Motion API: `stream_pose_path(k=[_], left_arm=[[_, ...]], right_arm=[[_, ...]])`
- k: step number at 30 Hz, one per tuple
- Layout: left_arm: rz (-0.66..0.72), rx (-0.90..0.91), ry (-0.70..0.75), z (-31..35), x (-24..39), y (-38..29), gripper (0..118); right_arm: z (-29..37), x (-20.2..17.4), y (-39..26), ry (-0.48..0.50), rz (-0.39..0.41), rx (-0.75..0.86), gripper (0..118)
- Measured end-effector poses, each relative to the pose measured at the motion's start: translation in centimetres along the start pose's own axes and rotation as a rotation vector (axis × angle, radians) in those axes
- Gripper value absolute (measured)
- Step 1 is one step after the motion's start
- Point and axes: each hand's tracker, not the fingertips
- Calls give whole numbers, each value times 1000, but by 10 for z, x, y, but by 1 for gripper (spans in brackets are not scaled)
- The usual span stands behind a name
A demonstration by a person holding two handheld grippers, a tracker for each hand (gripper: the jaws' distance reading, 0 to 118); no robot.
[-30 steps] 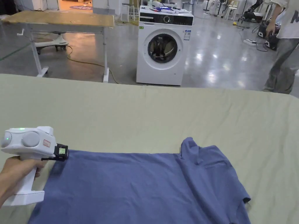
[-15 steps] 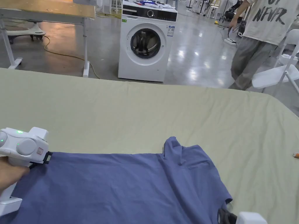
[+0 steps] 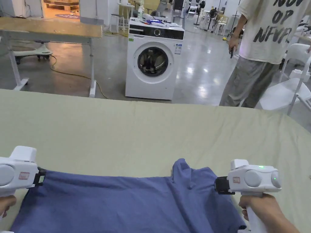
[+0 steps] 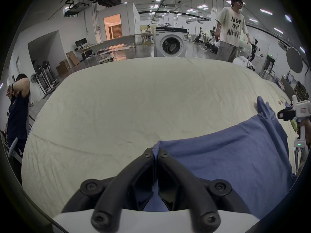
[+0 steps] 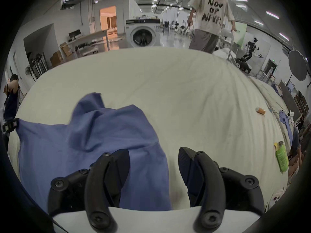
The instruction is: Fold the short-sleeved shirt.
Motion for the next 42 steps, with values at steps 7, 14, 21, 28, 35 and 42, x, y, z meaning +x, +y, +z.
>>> stream_pose_path(k=[7, 14, 21, 28, 35, 42], left_arm=[[-21, 10, 7, 5, 2, -5, 0], [-55, 14, 27, 5, 10, -10, 0], [-31, 41, 37, 23, 4, -14, 0], [64, 133, -21, 83, -19, -13, 0], [15, 248, 1, 175, -24, -3, 0], [-30, 367, 60, 256, -30, 24, 0]], right_arm=[[-35, 3, 6, 32, -32, -67, 64], [-36, -32, 2, 14, 66, -30, 5], [0, -28, -6, -42, 42, 82, 4], [99, -12, -18, -58, 25, 245, 4], [214, -18, -19, -49, 41, 417, 4], [320, -39, -13, -62, 85, 596, 4]])
